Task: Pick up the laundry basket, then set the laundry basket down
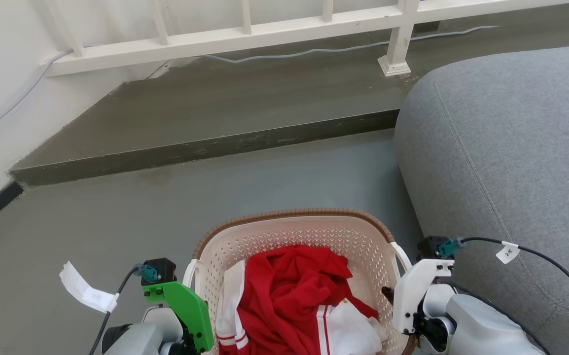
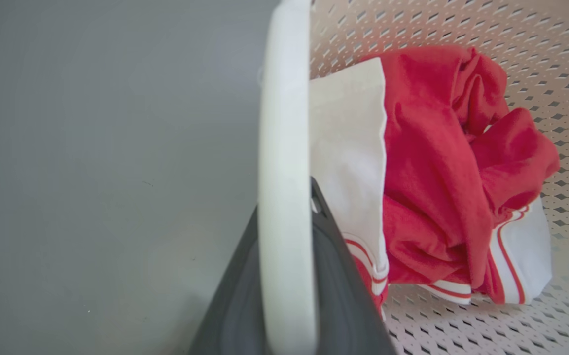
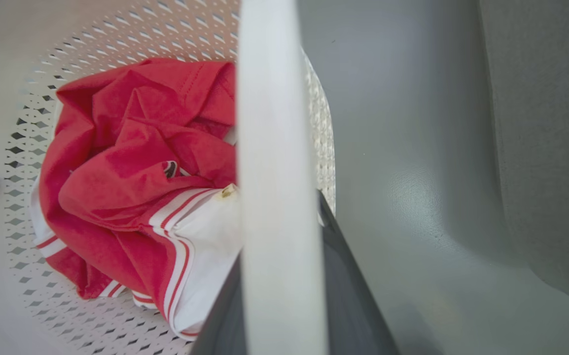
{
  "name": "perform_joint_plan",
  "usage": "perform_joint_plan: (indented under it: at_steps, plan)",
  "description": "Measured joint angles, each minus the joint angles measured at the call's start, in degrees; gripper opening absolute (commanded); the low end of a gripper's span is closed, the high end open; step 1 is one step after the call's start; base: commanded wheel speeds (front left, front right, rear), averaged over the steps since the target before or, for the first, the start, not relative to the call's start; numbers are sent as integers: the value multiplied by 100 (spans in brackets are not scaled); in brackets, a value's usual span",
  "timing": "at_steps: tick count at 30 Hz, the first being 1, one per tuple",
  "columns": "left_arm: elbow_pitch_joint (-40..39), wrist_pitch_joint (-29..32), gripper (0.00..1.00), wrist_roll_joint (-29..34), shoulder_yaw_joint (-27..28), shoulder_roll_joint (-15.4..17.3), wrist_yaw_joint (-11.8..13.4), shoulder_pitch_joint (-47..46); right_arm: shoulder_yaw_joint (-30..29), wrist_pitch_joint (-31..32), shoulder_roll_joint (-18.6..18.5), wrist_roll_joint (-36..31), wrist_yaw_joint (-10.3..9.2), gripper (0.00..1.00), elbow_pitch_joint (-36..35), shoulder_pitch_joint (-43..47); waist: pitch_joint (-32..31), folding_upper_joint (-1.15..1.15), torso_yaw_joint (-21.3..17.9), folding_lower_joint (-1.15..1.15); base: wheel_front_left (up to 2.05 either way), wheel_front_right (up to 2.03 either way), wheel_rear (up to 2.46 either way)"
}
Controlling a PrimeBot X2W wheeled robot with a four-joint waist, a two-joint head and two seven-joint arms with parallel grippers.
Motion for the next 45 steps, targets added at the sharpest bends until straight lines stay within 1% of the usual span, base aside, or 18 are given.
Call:
perform_joint_plan:
  at_steps: [6,13,20,25,30,45]
  plan:
    - [-35,1,0,-134,-57,12,44,1,63,0,-2,62,0,0,26,-5,5,0,-4,0,0,0,0]
    - [-52,7,0,-142,-80,29,69,1,134,9,-3,119,0,0,32,-16,52,0,-19,0,0,0,0]
    - [-125,3,0,-185,-91,57,160,-22,177,58,-14,146,0,0,32,-201,263,0,-49,0,0,0,0]
    - [-165,-14,0,-183,-98,71,205,-286,176,47,-27,146,0,0,38,-470,527,0,-68,0,0,0,0]
    - [-189,-162,0,-163,-94,77,265,-614,142,-45,-53,145,0,0,40,-803,867,0,-78,1,0,0,0]
    - [-210,-523,0,40,-89,91,322,-1336,49,-386,-99,144,0,0,23,-1448,1964,0,-81,1,0,0,0]
